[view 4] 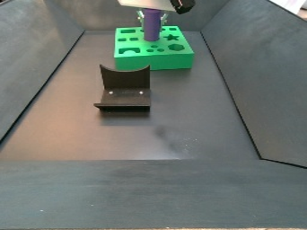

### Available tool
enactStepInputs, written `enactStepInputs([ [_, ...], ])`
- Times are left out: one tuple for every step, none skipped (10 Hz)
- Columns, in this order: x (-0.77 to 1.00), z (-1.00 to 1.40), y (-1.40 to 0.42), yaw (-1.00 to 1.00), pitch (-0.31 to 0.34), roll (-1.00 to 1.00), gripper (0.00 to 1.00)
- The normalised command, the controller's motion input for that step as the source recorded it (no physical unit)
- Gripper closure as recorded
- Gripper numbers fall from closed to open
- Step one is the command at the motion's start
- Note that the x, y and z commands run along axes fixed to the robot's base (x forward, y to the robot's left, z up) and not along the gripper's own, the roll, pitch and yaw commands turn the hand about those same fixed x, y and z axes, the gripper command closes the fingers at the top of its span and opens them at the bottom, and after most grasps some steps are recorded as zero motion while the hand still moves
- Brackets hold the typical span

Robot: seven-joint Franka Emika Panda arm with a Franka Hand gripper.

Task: Pick up the round object. Move up. Move to above the board. Insert the round object.
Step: Insert the round object.

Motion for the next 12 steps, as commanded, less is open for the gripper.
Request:
enactStepInputs([
  [-0.03,-0.19,0.00,0.00,0.000,0.05,1.00],
  [-0.05,-0.26,0.00,0.00,-0.006,0.07,1.00],
  [0.00,-0.16,0.00,0.00,-0.001,0.02,1.00],
  [0.00,0.00,0.00,0.00,0.000,0.01,1.00],
  [-0.04,-0.24,0.00,0.00,-0.019,0.06,1.00],
  [0.00,-0.33,0.00,0.00,-0.037,0.09,1.00],
  [-0.02,-0.45,-0.05,0.00,-0.050,0.16,1.00],
  [-0.05,-0.61,-0.19,0.12,-0.027,0.31,1.00],
  [-0.07,-0.53,-0.36,0.26,-0.027,0.41,1.00],
  [-0.07,-0.46,-0.36,0.37,-0.041,0.44,1.00],
  [-0.09,-0.39,-0.33,0.43,-0.039,0.47,1.00],
  [-0.03,-0.39,-0.34,0.39,-0.027,0.46,1.00],
])
